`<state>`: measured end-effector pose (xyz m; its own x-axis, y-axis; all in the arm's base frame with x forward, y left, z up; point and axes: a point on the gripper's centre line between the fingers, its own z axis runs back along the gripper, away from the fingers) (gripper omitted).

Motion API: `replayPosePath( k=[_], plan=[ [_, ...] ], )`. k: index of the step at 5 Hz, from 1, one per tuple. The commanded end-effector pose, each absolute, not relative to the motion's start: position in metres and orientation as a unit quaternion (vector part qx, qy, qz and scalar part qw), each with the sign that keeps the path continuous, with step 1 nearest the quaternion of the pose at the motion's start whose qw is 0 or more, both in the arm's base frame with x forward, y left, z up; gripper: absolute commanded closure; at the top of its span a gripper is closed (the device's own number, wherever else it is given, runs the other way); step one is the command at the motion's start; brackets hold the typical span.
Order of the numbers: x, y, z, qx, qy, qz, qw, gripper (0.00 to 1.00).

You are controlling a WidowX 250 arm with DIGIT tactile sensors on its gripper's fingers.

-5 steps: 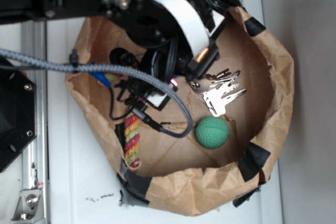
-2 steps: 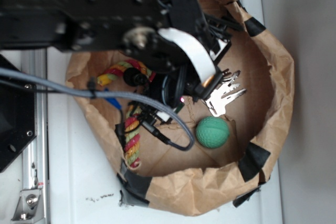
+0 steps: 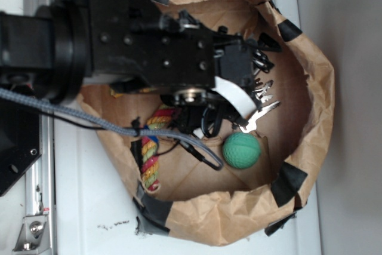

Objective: Grab the silver keys.

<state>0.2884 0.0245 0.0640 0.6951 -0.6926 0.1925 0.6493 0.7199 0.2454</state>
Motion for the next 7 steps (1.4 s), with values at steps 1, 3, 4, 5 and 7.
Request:
replayPosePath(
  k=[1, 3, 4, 5, 7],
  plan=[
    [0.29, 0.0194, 0.0565, 0.08, -0.138, -0.387, 0.908, 0.0],
    [0.2869, 0.0183, 0.0555, 0.088, -0.151, -0.378, 0.909, 1.0],
    [0.29, 0.018, 0.0546, 0.09, -0.147, -0.375, 0.911, 1.0],
    [0.2905, 0.0175, 0.0542, 0.092, -0.144, -0.373, 0.912, 1.0],
    [0.2924, 0.0181, 0.055, 0.091, -0.145, -0.368, 0.914, 1.0]
  ],
)
